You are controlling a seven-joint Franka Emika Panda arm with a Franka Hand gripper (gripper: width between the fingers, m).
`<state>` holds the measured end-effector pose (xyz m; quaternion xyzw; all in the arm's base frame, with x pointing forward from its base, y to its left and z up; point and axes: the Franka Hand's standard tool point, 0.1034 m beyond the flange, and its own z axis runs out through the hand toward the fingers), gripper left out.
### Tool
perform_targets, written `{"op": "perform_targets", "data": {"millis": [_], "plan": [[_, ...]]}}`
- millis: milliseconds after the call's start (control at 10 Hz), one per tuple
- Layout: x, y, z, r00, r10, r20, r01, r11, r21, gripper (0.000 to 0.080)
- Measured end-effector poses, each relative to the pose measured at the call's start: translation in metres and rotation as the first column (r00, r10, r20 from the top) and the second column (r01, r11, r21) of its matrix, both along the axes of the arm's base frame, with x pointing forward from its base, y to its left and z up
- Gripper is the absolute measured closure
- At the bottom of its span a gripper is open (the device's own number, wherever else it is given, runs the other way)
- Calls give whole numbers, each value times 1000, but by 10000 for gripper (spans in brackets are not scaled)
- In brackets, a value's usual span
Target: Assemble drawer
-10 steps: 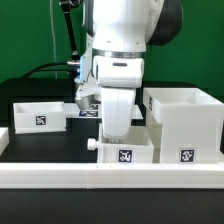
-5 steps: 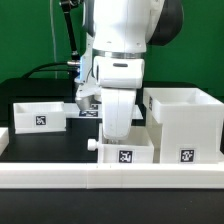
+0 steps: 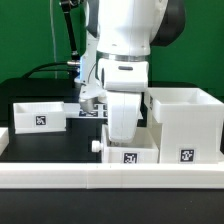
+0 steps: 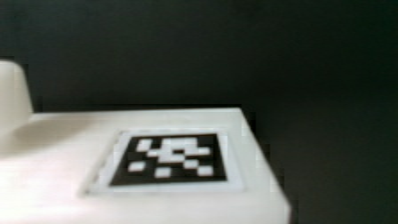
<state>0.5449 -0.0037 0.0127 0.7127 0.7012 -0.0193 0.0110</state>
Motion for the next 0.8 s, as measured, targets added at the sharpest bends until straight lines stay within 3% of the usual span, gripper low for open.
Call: {"op": "perform_targets", "data": {"millis": [800], "plan": [[-3, 4, -3, 999, -31, 28, 31, 999, 9, 758]]}}
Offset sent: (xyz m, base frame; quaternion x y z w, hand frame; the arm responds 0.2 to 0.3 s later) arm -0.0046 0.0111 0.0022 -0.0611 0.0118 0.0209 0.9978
